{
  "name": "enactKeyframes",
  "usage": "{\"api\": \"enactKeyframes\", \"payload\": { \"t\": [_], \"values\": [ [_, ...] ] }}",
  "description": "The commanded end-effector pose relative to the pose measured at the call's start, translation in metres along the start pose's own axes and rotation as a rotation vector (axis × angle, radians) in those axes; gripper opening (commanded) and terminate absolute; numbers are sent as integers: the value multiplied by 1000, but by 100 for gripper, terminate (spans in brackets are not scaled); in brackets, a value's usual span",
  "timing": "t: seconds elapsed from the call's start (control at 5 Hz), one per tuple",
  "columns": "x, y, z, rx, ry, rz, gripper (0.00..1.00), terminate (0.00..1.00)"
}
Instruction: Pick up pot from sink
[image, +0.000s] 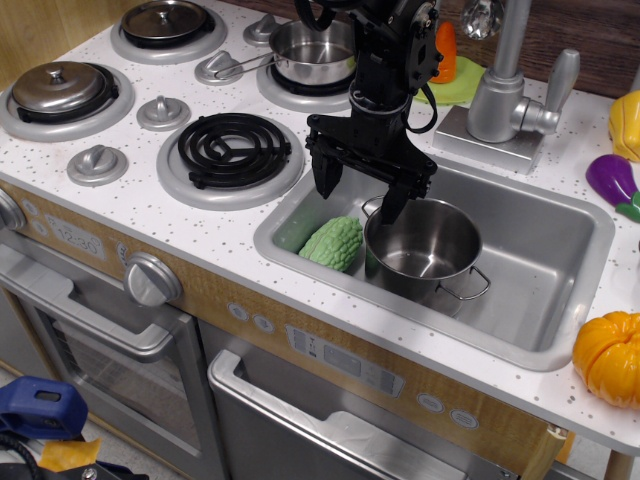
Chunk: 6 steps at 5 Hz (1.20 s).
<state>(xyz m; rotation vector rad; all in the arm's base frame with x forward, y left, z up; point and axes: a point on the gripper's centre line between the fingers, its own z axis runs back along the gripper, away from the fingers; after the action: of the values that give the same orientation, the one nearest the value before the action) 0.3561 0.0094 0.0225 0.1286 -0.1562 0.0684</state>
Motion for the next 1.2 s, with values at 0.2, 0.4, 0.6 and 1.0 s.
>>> {"api": "enactKeyframes", "payload": {
  "t": [0.2, 0.4, 0.6, 1.0],
  "values": [
    [2, 1, -5, -29, 8, -3, 100, 0],
    [3, 3, -11, -51, 4, -4, 100, 0],
    [2, 4, -20, -63, -27, 0, 100, 0],
    [2, 10, -40, -109, -60, 9, 100, 0]
  ]
}}
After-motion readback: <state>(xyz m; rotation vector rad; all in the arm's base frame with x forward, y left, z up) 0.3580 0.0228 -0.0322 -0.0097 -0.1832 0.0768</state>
